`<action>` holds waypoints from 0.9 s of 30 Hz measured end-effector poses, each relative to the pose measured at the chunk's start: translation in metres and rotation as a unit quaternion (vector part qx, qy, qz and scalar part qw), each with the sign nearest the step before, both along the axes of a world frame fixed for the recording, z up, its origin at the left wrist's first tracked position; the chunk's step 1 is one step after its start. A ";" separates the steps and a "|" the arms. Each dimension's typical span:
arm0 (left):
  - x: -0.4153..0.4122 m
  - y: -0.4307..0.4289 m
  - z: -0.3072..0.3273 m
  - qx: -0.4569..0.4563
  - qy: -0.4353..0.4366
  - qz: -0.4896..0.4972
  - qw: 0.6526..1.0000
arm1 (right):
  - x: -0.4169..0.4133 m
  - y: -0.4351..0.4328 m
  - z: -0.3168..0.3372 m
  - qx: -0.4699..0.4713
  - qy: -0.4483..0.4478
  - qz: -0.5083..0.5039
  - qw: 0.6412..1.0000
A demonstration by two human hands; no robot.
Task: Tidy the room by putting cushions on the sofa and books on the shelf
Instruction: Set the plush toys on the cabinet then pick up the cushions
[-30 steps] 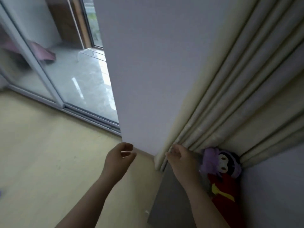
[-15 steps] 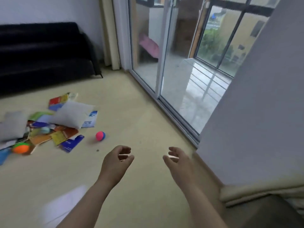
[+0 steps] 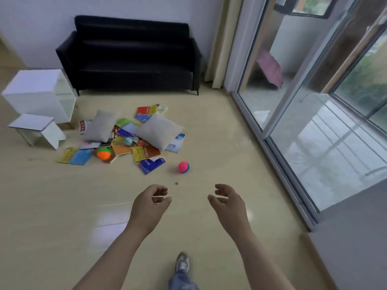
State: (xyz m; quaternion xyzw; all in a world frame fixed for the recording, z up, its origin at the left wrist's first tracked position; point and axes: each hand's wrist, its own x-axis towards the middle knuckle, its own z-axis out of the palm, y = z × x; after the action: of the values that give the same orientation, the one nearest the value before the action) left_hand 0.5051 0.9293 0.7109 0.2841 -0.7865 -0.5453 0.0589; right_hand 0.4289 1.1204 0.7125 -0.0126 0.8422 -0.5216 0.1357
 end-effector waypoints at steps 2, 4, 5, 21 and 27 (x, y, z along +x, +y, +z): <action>-0.011 -0.023 -0.003 -0.004 -0.005 0.014 1.000 | -0.017 -0.026 -0.005 0.003 0.000 0.016 1.000; -0.026 -0.041 -0.003 -0.013 -0.008 0.019 1.000 | -0.035 -0.047 -0.008 0.004 0.001 0.026 1.000; -0.034 -0.050 -0.002 -0.016 -0.007 0.022 1.000 | -0.043 -0.057 -0.009 0.002 0.000 0.029 1.000; -0.182 -0.202 -0.006 -0.044 -0.042 0.044 0.997 | -0.206 -0.216 -0.020 0.017 -0.042 0.060 0.997; -0.234 -0.258 -0.020 -0.037 -0.046 0.011 0.998 | -0.247 -0.262 -0.029 0.037 -0.042 0.029 0.998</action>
State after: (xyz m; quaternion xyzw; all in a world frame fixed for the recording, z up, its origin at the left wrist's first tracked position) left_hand 0.2709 0.6713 0.6906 0.3147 -0.8049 -0.5015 0.0395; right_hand 0.1823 0.8586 0.6834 -0.0101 0.8539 -0.4856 0.1869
